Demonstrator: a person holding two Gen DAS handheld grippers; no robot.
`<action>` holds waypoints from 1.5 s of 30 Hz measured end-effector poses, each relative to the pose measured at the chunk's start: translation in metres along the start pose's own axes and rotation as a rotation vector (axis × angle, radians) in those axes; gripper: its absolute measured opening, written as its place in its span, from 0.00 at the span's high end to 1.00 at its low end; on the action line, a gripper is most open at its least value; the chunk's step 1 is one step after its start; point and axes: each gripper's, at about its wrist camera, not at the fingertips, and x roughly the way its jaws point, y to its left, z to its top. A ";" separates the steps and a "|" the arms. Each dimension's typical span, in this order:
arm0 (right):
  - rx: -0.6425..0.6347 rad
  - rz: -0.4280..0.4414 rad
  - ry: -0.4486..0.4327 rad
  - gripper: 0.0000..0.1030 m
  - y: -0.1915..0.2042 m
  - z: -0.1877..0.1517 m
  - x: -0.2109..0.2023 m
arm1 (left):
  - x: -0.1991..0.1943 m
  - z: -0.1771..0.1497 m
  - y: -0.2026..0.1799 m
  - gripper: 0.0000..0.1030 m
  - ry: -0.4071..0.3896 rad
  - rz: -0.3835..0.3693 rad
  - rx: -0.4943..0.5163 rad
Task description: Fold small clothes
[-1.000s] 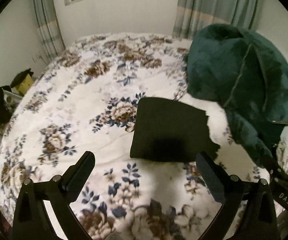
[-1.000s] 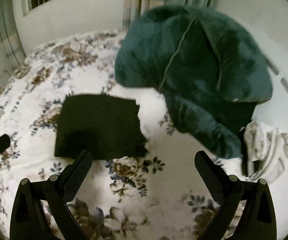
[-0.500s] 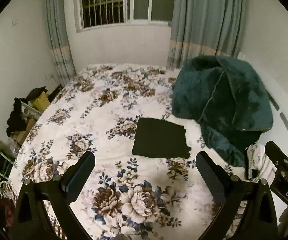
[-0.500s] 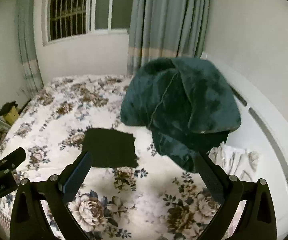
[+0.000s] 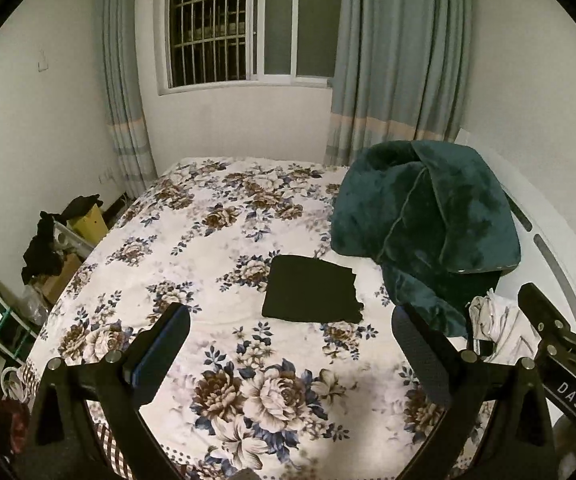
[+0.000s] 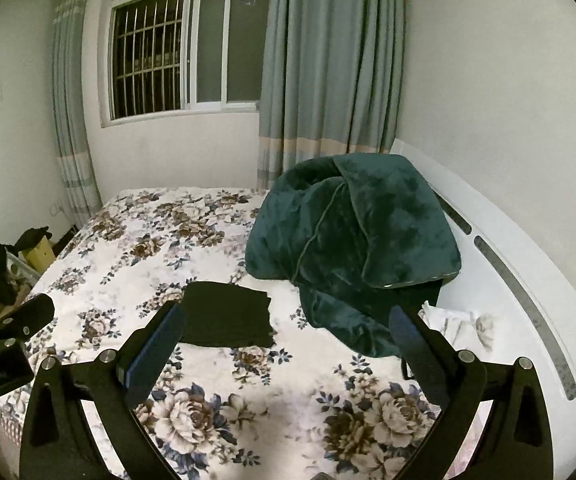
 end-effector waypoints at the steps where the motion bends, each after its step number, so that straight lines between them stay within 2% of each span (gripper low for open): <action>1: 0.000 0.004 -0.002 0.00 -0.001 -0.001 -0.005 | -0.004 -0.002 0.000 0.00 -0.003 0.005 0.000; 9: -0.017 0.021 -0.009 0.00 -0.003 -0.006 -0.018 | -0.015 -0.011 -0.001 0.00 -0.018 0.039 0.005; 16: -0.024 0.034 -0.006 0.00 -0.004 -0.005 -0.014 | -0.019 -0.014 0.001 0.00 -0.020 0.062 -0.003; 45: -0.037 0.067 0.010 0.00 0.007 -0.005 -0.013 | -0.024 -0.023 0.005 0.00 -0.014 0.074 -0.003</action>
